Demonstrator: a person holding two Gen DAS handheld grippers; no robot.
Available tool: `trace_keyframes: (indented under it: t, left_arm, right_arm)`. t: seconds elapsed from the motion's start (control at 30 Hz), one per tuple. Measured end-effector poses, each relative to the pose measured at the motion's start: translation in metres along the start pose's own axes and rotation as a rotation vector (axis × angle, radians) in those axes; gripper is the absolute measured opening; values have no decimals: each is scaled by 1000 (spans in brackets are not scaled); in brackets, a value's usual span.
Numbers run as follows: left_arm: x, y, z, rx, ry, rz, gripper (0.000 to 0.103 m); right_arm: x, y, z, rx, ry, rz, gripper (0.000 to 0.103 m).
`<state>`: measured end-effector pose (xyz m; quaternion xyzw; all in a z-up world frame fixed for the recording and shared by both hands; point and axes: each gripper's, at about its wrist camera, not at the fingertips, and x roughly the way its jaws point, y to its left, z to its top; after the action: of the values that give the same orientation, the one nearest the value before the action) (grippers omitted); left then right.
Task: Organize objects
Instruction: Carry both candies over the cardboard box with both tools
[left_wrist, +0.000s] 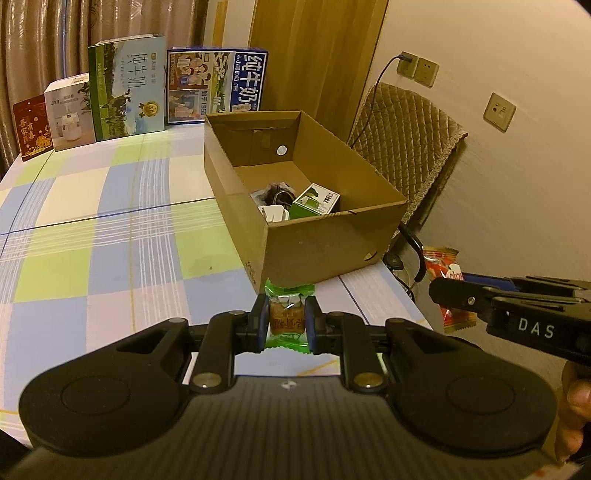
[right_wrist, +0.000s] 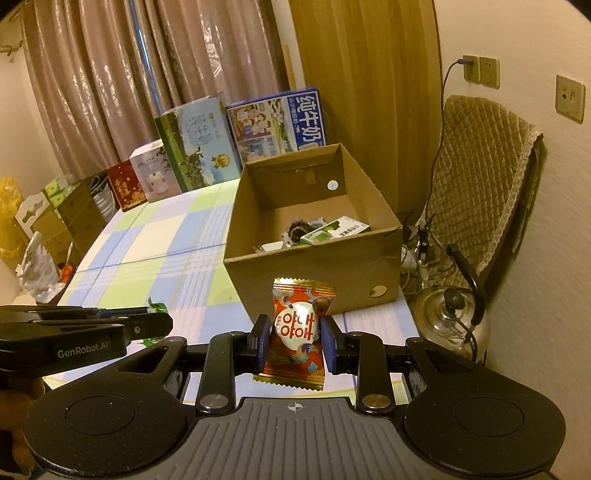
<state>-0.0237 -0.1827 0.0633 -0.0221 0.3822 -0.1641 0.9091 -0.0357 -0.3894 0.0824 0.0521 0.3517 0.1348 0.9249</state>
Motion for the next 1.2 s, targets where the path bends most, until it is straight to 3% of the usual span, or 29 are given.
trace_keyframes:
  t: [0.6,1.2]
  left_arm:
    - [13,-16,15,7,-1,-33,16]
    - [39,-26,59,21,-15,-57,16]
  right_arm:
    - [9,-11,18,-23,6,-40,27]
    - [34,-20,56,-42,-1,-42,27]
